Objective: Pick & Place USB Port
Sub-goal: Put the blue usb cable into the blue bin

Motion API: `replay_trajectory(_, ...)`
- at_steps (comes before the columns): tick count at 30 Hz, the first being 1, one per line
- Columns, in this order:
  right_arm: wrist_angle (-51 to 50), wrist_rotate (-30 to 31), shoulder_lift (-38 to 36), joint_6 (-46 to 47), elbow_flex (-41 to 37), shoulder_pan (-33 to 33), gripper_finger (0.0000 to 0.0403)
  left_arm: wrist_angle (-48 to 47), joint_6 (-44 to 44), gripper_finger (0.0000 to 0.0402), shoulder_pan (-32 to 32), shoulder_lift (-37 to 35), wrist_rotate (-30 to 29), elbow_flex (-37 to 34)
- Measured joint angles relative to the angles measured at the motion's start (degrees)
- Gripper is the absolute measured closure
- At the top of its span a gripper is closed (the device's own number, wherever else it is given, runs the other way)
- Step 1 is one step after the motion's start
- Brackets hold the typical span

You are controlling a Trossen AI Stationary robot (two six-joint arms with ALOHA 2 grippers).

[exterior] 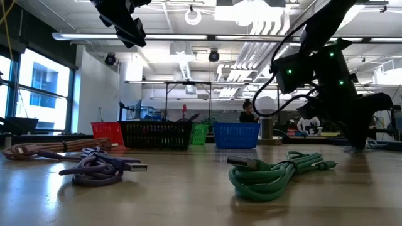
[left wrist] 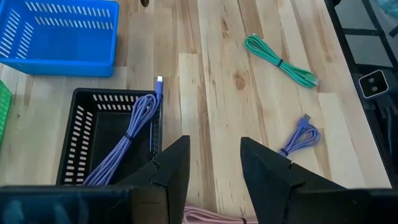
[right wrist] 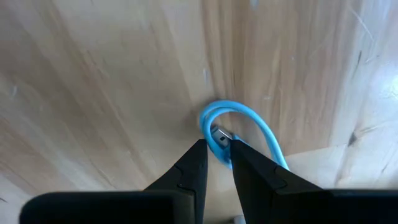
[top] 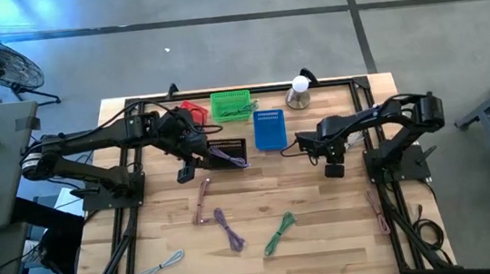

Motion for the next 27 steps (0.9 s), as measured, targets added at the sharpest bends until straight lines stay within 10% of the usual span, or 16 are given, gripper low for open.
replay_trajectory(27, 1.0, 2.0, 0.1, 6.3, 0.0, 0.4, 0.0401, -2.8, -1.8, 0.0263, 0.0, 0.0, 0.2, 0.0)
